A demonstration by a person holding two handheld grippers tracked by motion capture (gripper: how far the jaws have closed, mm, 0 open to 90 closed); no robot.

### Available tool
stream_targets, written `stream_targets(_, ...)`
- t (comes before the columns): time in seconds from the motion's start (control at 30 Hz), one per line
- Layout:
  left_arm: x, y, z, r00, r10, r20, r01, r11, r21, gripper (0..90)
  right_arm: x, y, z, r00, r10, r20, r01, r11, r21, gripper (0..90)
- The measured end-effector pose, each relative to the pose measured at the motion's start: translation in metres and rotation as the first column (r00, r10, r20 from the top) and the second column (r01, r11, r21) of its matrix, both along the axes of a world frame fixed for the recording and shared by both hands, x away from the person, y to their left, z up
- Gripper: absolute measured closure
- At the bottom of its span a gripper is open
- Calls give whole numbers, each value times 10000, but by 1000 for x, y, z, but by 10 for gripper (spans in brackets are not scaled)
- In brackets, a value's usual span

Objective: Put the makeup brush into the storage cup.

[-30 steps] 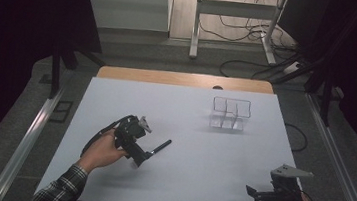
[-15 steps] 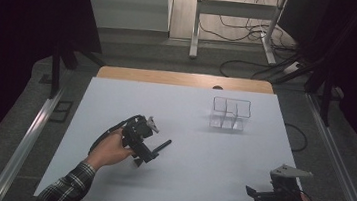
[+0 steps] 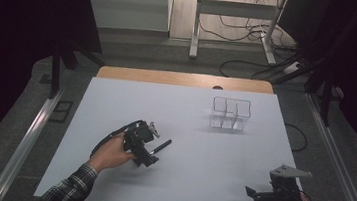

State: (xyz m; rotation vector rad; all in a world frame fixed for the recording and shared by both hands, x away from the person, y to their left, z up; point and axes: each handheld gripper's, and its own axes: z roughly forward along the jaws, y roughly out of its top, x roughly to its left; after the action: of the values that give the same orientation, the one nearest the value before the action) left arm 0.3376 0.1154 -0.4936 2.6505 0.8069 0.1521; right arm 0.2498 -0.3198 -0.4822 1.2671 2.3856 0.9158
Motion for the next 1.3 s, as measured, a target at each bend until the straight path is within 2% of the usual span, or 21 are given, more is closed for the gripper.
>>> stream_targets(0.4,0,-2,-17,9992,-25,-411,27,10000,61,4,0,1,-1,10000,76,-23,-76,10000,-17,0)
stream_targets(0.67,-1,-5,-24,9985,11,-555,9,9993,362,28,0,2,-1,9998,154,-105,-154,9999,-48,0)
stream_targets(0.97,-3,-6,-24,9973,-8,-738,30,9995,299,129,0,3,-2,9995,255,-198,-257,9996,-92,0)
stream_targets(1.03,-3,-5,-22,9974,54,-712,-34,9996,286,185,-1,4,-2,9994,247,-230,-250,9996,-101,0)
stream_targets(1.1,-4,-3,-20,9975,138,-695,-124,9997,199,284,-1,4,-3,9993,295,-225,-298,9995,-124,0)
stream_targets(1.3,-5,0,-16,9968,282,-744,-274,9996,121,766,-1,5,-3,9989,375,-289,-381,9991,-184,0)
